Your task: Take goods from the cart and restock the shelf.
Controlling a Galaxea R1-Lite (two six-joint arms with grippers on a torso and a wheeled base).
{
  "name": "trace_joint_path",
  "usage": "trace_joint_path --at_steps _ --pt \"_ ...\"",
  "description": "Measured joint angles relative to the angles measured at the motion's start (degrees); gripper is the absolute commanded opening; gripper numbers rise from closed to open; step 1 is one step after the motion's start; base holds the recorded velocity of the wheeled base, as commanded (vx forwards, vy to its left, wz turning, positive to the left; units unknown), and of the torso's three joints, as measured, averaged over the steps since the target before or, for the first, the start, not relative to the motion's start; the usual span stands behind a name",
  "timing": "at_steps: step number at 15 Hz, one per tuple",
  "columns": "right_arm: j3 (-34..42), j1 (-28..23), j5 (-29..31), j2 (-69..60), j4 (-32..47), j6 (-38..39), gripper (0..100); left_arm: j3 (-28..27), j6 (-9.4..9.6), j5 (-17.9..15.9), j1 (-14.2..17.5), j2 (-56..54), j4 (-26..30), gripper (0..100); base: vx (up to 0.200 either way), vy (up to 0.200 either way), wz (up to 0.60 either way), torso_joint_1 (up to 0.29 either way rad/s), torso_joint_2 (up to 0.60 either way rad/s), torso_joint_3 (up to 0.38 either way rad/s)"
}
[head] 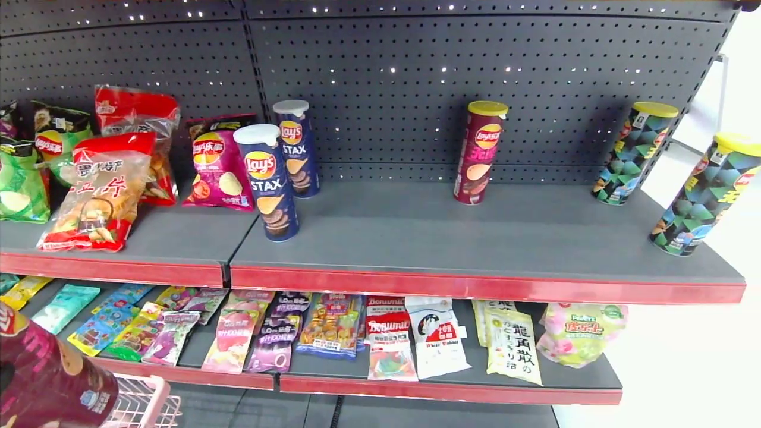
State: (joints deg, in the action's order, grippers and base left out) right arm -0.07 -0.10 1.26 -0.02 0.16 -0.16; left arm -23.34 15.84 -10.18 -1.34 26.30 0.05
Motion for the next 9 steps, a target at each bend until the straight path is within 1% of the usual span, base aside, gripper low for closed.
trace_joint_path --at_steps 2,6,9 --pt "0.0 0.0 0.0 0.0 0.0 0.0 100 -0.1 0.0 0.0 0.0 0.0 0.0 0 0.0 0.0 0.0 0.0 0.0 0.0" --pt "0.0 0.0 0.0 0.0 0.0 0.0 100 0.0 0.06 0.6 0.0 -0.1 0.0 0 0.2 0.0 0.0 0.004 0.0 0.006" --pt "0.0 0.1 0.0 0.0 0.0 -0.1 100 0.0 0.22 0.6 0.0 -0.6 0.1 0 0.0 0.0 0.0 0.0 0.0 0.0"
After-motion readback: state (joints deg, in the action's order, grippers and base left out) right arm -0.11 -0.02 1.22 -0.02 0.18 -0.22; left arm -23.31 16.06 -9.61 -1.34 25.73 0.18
